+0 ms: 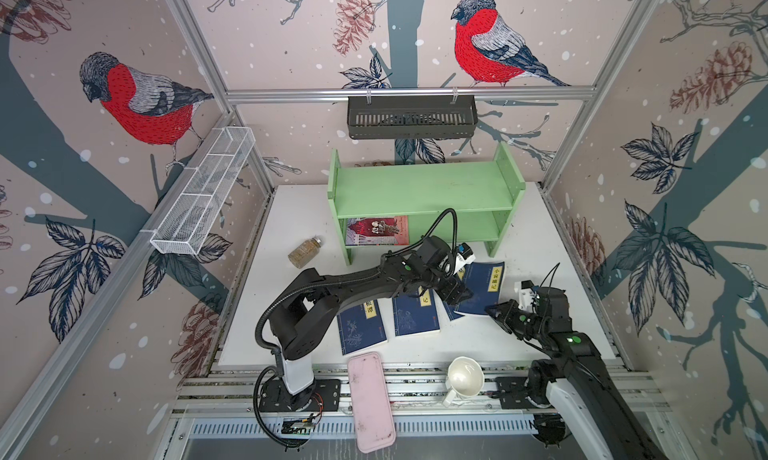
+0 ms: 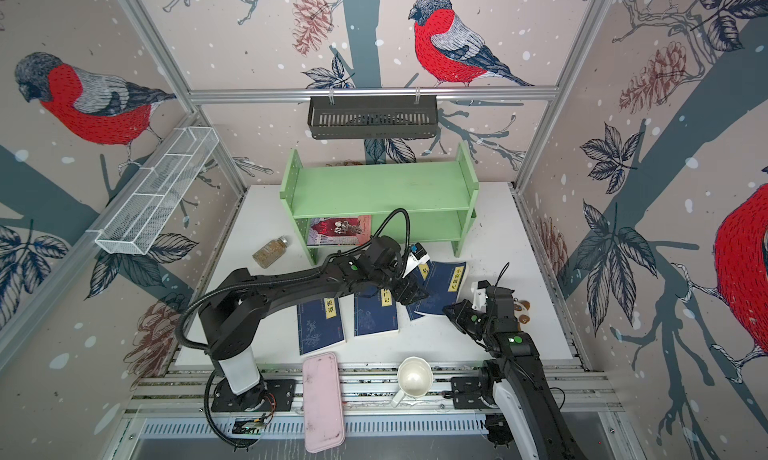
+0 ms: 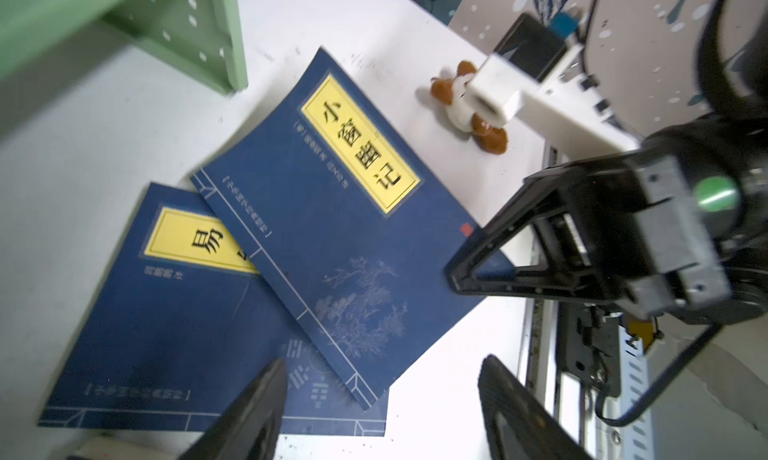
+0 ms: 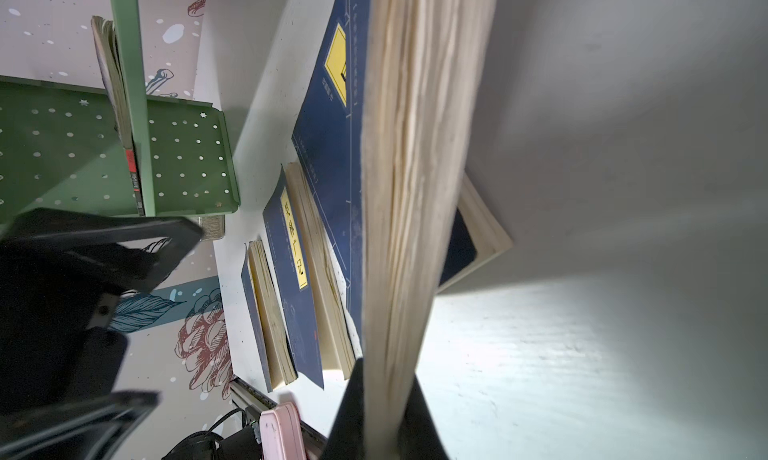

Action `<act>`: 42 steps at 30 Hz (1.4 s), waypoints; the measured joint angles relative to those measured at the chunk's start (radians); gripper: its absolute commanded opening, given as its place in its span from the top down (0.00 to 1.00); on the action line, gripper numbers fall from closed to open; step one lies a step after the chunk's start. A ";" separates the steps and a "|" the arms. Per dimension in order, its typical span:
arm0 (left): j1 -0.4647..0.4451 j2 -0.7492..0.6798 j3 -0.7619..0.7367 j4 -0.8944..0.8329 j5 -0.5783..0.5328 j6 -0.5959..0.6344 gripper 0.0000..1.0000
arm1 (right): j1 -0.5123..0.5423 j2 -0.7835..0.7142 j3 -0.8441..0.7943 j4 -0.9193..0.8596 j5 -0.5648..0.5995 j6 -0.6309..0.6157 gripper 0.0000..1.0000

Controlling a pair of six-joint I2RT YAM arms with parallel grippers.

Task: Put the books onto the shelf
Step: 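Lift the blue book upright with the right gripper while left gripper withdraws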

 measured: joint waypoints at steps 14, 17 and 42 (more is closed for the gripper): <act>0.136 -0.223 0.146 -0.212 0.117 -0.008 0.24 | 0.052 0.012 0.179 -0.178 0.035 -0.029 1.00; 0.147 -0.279 0.114 -0.206 0.134 -0.012 0.22 | 0.063 0.014 0.210 -0.210 0.040 -0.029 1.00; 0.301 -0.375 -0.179 0.031 0.391 -0.336 0.08 | 0.133 0.043 0.599 -0.560 0.089 -0.097 1.00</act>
